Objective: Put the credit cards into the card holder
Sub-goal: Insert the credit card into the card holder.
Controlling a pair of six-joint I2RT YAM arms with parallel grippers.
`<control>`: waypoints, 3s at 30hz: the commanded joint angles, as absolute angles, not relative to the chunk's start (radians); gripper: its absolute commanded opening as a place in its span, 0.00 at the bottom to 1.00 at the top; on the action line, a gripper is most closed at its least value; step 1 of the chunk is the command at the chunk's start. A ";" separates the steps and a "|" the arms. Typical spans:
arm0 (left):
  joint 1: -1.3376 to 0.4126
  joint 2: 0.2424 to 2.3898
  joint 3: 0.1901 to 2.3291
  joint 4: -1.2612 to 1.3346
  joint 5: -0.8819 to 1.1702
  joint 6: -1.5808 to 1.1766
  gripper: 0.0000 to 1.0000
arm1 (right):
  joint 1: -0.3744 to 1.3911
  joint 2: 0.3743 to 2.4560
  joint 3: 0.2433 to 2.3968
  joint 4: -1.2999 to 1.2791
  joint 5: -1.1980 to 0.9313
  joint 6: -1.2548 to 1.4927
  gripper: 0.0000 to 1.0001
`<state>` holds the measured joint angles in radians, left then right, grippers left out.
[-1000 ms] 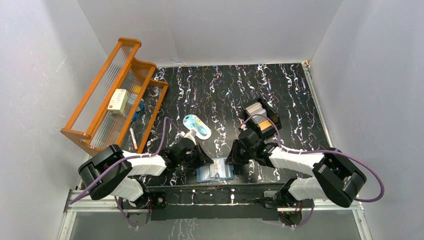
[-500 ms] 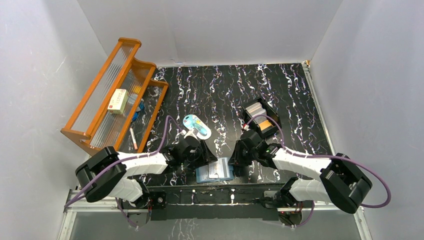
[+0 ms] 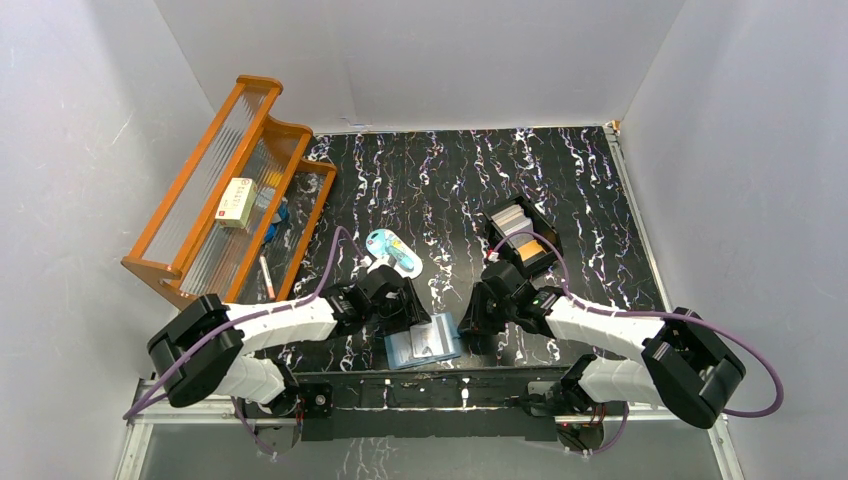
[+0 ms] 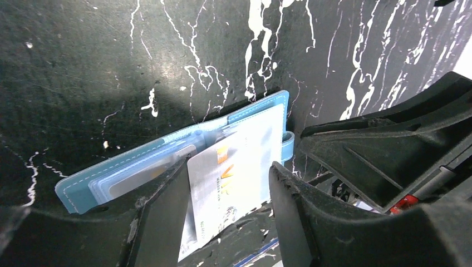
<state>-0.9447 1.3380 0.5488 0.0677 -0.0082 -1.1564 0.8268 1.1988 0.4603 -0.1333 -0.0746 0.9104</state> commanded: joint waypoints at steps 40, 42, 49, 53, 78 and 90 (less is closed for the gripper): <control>-0.946 1.236 0.708 -0.424 -0.039 -1.105 0.66 | 0.914 1.284 0.468 0.050 -0.129 0.955 0.27; -0.946 1.238 0.671 -0.353 -0.015 -1.117 0.66 | 0.922 1.301 0.472 0.066 -0.132 0.959 0.27; -0.946 1.281 0.643 -0.282 -0.005 -1.128 0.67 | 0.946 1.335 0.478 0.095 -0.130 0.969 0.27; -0.946 1.296 0.634 -0.276 -0.003 -1.139 0.67 | 0.954 1.344 0.483 0.098 -0.129 0.971 0.27; -0.947 1.256 0.671 -0.297 -0.005 -1.125 0.69 | 0.968 1.361 0.494 0.098 -0.121 0.971 0.27; -0.947 1.293 0.679 -0.335 -0.012 -1.118 0.70 | 0.969 1.361 0.499 0.092 -0.120 0.969 0.27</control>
<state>-0.9447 1.2858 0.6479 -0.2909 -0.0002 -1.1336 0.9627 1.3514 0.4679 0.0929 -0.1333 0.9703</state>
